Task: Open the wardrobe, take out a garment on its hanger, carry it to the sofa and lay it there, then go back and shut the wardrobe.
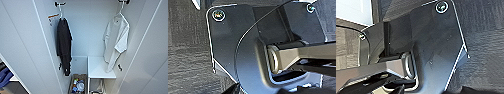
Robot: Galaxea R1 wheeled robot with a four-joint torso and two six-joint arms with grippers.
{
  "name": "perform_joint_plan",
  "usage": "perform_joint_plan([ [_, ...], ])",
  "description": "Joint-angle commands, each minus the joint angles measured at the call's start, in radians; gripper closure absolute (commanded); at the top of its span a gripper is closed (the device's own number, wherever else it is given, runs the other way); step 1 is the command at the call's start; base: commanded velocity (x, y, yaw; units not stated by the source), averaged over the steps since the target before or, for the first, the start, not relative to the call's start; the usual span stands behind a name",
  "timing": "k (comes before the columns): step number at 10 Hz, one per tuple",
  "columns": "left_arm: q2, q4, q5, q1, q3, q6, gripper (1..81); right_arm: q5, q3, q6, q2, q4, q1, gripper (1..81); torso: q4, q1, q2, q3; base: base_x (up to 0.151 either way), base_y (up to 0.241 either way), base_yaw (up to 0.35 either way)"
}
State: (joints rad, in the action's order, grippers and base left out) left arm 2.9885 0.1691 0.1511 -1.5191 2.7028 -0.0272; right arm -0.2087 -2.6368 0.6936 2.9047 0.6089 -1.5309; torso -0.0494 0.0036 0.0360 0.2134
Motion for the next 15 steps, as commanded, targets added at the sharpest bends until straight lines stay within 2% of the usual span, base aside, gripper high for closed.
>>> perform_joint_plan([
  [1,0.031,0.043,-0.074,0.012,0.029,0.003,1.0,0.069,-0.130,0.007,0.136,0.080,-0.053,1.0,0.000,0.000,0.000,0.000,0.000,0.000,0.000],
  [2,0.034,0.043,-0.074,0.012,0.029,0.003,1.0,0.069,-0.129,0.006,0.145,0.080,-0.058,1.0,0.000,0.000,0.000,0.000,0.000,0.000,0.000],
  [3,0.034,0.044,-0.074,0.012,0.029,0.003,1.0,0.069,-0.127,0.006,0.149,0.080,-0.059,1.0,0.000,0.000,0.000,-0.070,0.000,0.000,0.000],
  [4,0.035,0.047,-0.074,0.012,0.029,0.004,1.0,0.069,-0.126,0.006,0.152,0.080,-0.062,1.0,0.000,0.000,0.000,-0.100,0.000,0.000,0.000],
  [5,0.034,0.053,-0.074,0.012,0.029,0.004,1.0,0.069,-0.126,0.006,0.155,0.080,-0.064,1.0,0.000,0.000,0.000,-0.079,0.000,0.000,0.000],
  [6,0.034,0.055,-0.074,0.012,0.029,0.004,1.0,0.069,-0.126,0.004,0.156,0.080,-0.065,1.0,0.000,0.000,0.000,-0.033,0.000,0.000,0.000],
  [7,0.032,0.055,-0.074,0.012,0.029,0.004,1.0,0.071,-0.126,0.004,0.158,0.080,-0.065,1.0,0.000,-0.001,0.000,-0.054,0.000,0.000,0.000],
  [9,0.029,0.061,-0.074,0.010,0.029,0.004,1.0,0.072,-0.126,0.004,0.171,0.080,-0.065,1.0,0.000,-0.002,0.002,-0.064,0.000,0.000,0.000],
  [12,0.028,0.061,-0.074,0.012,0.029,0.004,1.0,0.071,-0.127,0.003,0.185,0.083,-0.065,1.0,0.000,-0.002,0.002,-0.063,0.000,0.000,0.000],
  [15,0.028,0.061,-0.074,0.012,0.028,0.004,1.0,0.071,-0.126,0.003,0.188,0.083,-0.062,1.0,0.000,-0.004,0.003,-0.063,0.075,0.000,0.000],
])
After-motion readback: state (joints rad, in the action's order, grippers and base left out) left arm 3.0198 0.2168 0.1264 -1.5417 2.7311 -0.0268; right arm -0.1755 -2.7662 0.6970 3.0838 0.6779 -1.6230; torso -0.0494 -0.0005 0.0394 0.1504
